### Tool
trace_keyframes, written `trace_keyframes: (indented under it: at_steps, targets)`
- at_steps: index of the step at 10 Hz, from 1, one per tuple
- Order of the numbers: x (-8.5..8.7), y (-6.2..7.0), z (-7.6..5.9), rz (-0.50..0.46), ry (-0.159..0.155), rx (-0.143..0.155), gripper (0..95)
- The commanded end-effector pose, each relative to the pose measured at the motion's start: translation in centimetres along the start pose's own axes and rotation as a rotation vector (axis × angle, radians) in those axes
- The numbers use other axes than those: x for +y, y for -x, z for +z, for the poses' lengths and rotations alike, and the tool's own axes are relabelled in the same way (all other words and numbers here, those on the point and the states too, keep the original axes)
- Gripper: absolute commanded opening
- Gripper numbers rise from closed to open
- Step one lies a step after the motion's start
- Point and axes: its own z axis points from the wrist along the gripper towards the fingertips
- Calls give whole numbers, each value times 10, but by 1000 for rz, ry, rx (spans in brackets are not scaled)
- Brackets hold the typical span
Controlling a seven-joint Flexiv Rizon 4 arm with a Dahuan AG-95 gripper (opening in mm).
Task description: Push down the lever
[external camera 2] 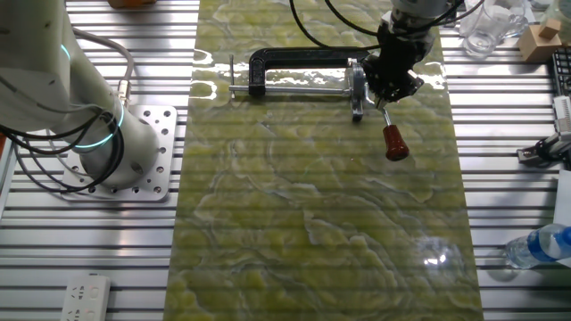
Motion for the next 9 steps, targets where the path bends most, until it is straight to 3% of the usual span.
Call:
trace_keyframes:
  at_steps: [1, 9]
  targets:
    - [1, 2, 0, 3, -1, -4, 0]
    - [6, 2, 10, 10, -15, -33, 0]
